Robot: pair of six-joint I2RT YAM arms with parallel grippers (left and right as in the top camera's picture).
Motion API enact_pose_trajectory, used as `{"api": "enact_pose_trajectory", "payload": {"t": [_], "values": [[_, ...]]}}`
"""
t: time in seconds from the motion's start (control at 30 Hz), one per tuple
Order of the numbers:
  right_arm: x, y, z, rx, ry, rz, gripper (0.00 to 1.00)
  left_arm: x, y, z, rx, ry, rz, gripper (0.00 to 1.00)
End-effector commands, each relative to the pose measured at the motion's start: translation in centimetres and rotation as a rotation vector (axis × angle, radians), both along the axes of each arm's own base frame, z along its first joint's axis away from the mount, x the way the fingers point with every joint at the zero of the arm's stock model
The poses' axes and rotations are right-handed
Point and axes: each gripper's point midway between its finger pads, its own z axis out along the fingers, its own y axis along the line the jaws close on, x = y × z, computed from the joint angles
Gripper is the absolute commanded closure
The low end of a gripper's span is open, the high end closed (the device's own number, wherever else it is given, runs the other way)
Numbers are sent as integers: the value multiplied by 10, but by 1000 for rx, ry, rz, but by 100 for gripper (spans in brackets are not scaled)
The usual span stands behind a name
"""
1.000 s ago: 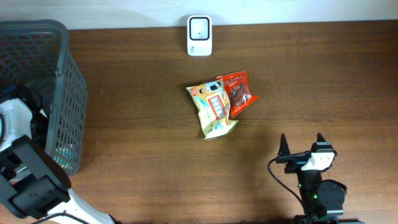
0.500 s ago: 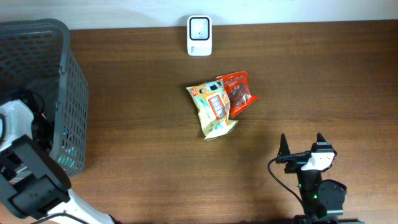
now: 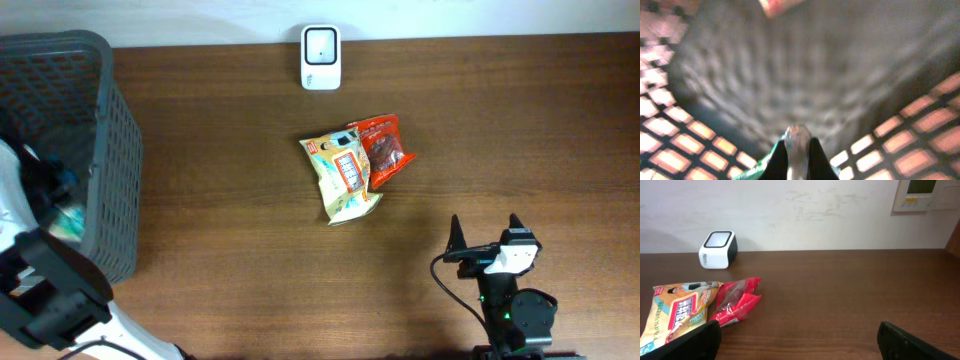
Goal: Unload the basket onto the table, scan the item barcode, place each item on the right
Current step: 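Pick the green tissue box from the basket and set it on table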
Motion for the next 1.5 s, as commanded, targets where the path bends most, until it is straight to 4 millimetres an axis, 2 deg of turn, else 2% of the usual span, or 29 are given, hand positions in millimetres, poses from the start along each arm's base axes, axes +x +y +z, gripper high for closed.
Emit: {"api": "enact_pose_trajectory", "payload": {"t": [0.0, 0.03, 0.07, 0.1, 0.13, 0.17, 0.2, 0.23, 0.27, 0.3, 0.33, 0.37, 0.43, 0.5, 0.57, 0.6, 0.7, 0.77, 0.87, 0.9, 0.97, 1.0, 1.07, 1.17, 1.3, 1.4, 1.43, 1.47], "values": [[0, -3, -3, 7, 5, -15, 1, 40, 26, 110, 171, -281, -4, 100], [0, -3, -3, 7, 5, -15, 1, 51, 26, 147, 203, -394, -15, 100], [0, -3, -3, 7, 5, -15, 2, 65, 14, 194, 204, -557, -80, 100], [0, -3, -3, 7, 5, -15, 2, 77, -8, 234, 167, -717, -176, 100], [0, -3, -3, 7, 5, -15, 1, 82, -29, 262, 124, -833, -242, 100], [0, -3, -3, 7, 5, -15, 1, 86, -68, 300, 27, -993, -358, 100], [0, -3, -3, 7, 5, -15, 2, 85, -98, 318, -52, -1069, -439, 100], [0, -3, -3, 7, 5, -15, 2, 84, -118, 326, -111, -1104, -490, 100], [0, -3, -3, 7, 5, -15, 2, 81, -140, 330, -186, -1120, -531, 100], [0, -3, -3, 7, 5, -15, 2, 76, -166, 321, -321, -1066, -480, 100], [0, -3, -3, 7, 5, -15, 1, 70, -189, 303, -454, -964, -390, 100], [0, -3, -3, 7, 5, -15, 2, 68, -206, 295, -524, -909, -363, 100], [0, -3, -3, 7, 5, -15, 2, 69, -237, 292, -604, -879, -426, 100], [0, -3, -3, 7, 5, -15, 2, 67, -287, 287, -709, -813, -488, 100], [0, -3, -3, 7, 5, -15, 1, 64, -310, 284, -750, -773, -511, 100], [0, -3, -3, 7, 5, -15, 2, 60, -328, 280, -795, -722, -486, 100], [0, -3, -3, 7, 5, -15, 2, 60, -344, 282, -822, -707, -484, 100], [0, -3, -3, 7, 5, -15, 2, 68, -339, 278, -750, -727, -484, 100], [0, -3, -3, 7, 5, -15, 2, 90, -299, 245, -325, -689, -405, 100], [0, -3, -3, 7, 5, -15, 1, 92, -296, 235, -221, -655, -402, 100], [0, -3, -3, 7, 5, -15, 1, 99, -317, 211, -137, -584, -450, 100], [0, -3, -3, 7, 5, -15, 2, 103, -331, 192, -102, -533, -458, 100], [0, -3, -3, 7, 5, -15, 2, 109, -339, 162, 2, -454, -432, 100], [0, -3, -3, 7, 5, -15, 2, 114, -360, 94, 65, -285, -427, 100], [0, -3, -3, 7, 5, -15, 1, 125, -377, 1, 86, -130, -460, 100], [0, -3, -3, 7, 5, -15, 2, 116, -386, -35, 41, -35, -471, 100], [0, -3, -3, 7, 5, -15, 2, 120, -391, -44, 36, -38, -476, 97], [0, -3, -3, 7, 5, -15, 2, 124, -401, -44, 13, -64, -485, 91]]}}
